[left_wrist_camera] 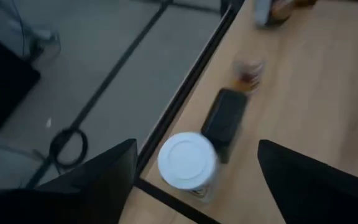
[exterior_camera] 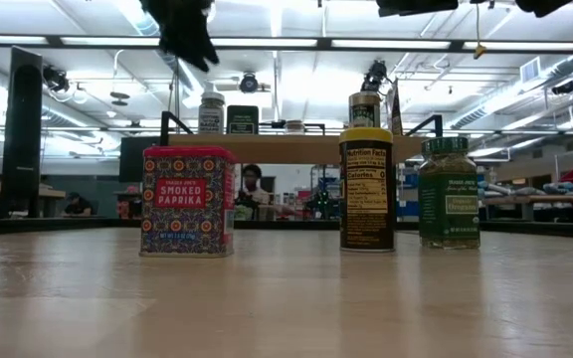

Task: Shelf spices
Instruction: Remove the white seasoning bottle from the shelf

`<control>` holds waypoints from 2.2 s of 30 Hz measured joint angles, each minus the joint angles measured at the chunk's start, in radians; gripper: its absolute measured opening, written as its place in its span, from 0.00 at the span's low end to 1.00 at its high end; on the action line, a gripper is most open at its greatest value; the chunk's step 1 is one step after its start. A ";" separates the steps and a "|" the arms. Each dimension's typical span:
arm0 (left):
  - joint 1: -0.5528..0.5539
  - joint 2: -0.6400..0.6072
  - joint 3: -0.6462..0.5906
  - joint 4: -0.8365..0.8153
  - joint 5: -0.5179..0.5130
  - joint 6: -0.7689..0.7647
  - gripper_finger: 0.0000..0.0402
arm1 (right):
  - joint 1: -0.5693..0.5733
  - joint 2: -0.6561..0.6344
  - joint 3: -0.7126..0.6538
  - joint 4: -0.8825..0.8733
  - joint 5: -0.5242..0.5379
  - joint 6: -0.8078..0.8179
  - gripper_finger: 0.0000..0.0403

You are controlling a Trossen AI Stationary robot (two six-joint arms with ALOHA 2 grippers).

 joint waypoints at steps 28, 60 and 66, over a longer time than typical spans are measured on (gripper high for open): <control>0.034 0.226 -0.002 0.006 -0.001 -0.074 0.79 | 0.000 0.000 0.000 -0.007 0.000 -0.031 0.41; -0.006 0.206 0.294 -0.343 0.101 -0.047 0.48 | 0.000 0.000 0.000 -0.008 0.000 -0.031 0.38; -0.098 0.180 0.346 -0.409 0.161 -0.064 0.48 | 0.000 0.000 0.000 -0.008 -0.001 -0.031 0.38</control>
